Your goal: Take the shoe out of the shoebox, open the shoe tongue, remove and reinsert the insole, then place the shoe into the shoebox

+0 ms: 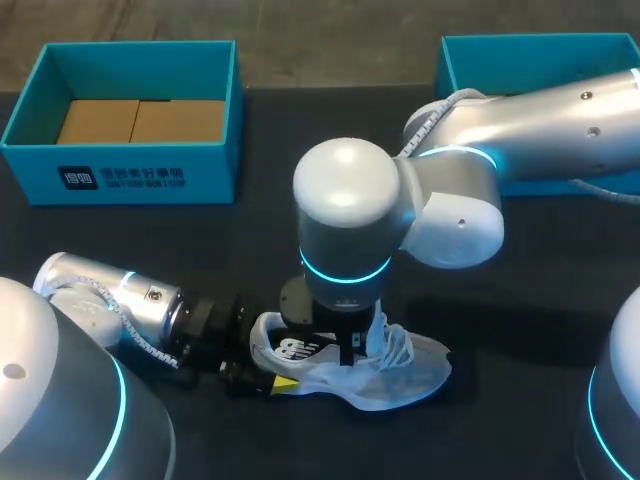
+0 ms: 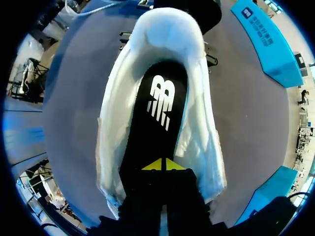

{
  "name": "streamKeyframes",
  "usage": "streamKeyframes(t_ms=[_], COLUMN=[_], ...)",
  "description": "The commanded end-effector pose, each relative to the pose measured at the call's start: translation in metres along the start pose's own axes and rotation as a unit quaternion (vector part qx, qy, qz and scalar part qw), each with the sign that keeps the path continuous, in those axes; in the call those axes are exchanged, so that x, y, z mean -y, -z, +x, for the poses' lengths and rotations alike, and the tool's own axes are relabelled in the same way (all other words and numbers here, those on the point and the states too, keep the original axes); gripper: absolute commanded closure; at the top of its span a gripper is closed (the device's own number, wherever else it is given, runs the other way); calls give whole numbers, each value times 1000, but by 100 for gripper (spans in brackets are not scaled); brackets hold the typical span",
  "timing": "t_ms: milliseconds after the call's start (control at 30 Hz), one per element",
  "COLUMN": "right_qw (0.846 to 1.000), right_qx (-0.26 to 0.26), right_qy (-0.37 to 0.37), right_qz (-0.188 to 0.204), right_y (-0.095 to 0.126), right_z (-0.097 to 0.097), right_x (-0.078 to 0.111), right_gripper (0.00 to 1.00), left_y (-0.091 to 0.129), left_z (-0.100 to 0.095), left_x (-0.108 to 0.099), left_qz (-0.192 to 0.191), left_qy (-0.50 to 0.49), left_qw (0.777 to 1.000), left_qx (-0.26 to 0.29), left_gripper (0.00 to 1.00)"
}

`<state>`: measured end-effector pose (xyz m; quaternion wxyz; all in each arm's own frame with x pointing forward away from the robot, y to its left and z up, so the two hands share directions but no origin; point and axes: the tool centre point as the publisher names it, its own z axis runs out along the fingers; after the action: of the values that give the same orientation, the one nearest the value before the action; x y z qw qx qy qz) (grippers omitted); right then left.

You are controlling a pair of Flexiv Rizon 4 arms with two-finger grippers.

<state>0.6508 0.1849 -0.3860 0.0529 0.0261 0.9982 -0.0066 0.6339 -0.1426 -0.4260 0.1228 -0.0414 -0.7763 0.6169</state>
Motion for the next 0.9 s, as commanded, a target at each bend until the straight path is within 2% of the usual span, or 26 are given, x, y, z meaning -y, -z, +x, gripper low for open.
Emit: streamKeyframes(t_ms=[33,333,633,733,900], right_qw=[1000,1000,999,999,998], right_qx=[-5,-15,-34,-43,-55], right_qy=[1,-6,-16,-20,-26], right_qz=[-8,-11,-17,-18,-20], right_y=[-6,-15,-31,-36,-42], right_z=[-4,-6,2,3,7], right_x=[4,6,3,2,1], right_gripper=[72,73,72,66,68], left_y=[1,1,1,1,1], left_z=[1,1,1,1,1], left_x=[-3,-3,-3,-3,-3], left_qz=[-1,-1,-1,-1,-1], left_qy=[0,0,0,0,0], left_qw=[1000,1000,1000,1000,1000], left_qx=[1,1,1,1,1], left_gripper=[100,100,100,100,100])
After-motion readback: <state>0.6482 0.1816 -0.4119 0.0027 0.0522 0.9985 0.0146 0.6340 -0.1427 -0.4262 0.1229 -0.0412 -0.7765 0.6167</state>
